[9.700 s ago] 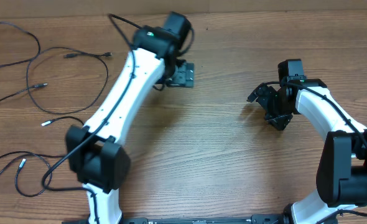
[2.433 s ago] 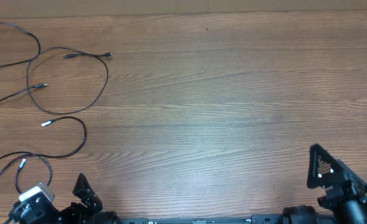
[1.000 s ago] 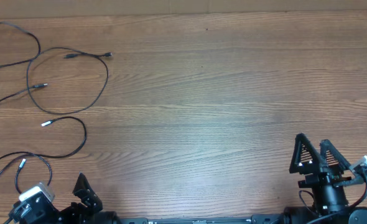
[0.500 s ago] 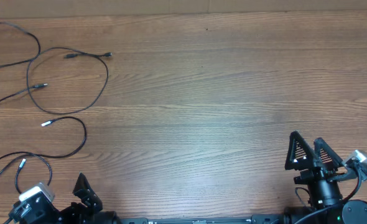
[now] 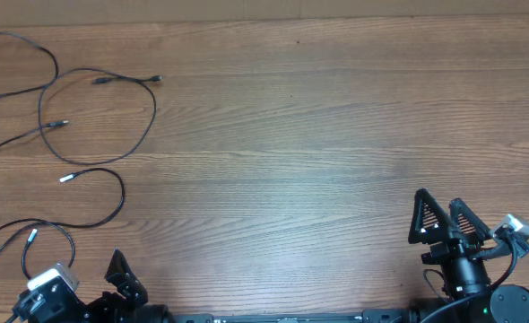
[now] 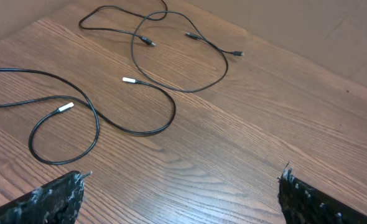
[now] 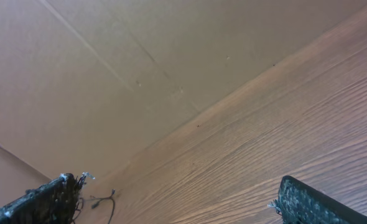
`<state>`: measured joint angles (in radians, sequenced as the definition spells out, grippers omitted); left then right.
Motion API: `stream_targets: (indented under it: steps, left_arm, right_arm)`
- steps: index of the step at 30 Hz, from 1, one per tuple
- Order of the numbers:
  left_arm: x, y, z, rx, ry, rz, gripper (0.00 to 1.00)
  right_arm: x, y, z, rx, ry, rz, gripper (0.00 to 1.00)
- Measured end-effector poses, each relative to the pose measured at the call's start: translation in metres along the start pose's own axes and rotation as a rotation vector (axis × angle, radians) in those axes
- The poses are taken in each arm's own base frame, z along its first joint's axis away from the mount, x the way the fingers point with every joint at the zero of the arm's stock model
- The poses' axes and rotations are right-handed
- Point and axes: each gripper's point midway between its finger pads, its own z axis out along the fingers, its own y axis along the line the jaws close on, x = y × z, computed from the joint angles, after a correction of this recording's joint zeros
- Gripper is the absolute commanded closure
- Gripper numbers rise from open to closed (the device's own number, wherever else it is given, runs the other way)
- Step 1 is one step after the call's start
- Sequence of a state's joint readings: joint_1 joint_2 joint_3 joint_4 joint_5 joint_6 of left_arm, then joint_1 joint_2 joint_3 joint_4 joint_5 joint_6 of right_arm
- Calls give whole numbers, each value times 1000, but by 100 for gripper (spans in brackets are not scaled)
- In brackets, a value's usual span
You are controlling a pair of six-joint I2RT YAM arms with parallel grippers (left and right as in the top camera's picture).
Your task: Untangle cables
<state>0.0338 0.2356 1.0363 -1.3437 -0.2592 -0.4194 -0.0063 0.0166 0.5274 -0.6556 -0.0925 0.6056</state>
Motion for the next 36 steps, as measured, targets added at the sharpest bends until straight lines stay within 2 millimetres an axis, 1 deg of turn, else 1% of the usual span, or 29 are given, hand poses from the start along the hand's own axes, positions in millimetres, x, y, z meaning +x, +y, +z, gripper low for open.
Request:
stream_targets:
  steps: [18, 24, 29, 32, 36]
  left_arm:
    - [0, 0, 0, 0, 0, 0, 1]
    - [0, 0, 0, 0, 0, 0, 0]
    - [0, 0, 0, 0, 0, 0, 0]
    - [0, 0, 0, 0, 0, 0, 0]
    - [0, 0, 0, 0, 0, 0, 0]
  right_arm:
    - [-2, -3, 1, 13, -15, -41, 0]
    - [-1, -5, 19, -31, -66, -60, 0]
    - [10, -12, 34, -57, -75, -67, 0]
    - [15, -16, 37, -54, -71, -67, 0]
    - [13, -15, 37, -61, -80, -69, 0]
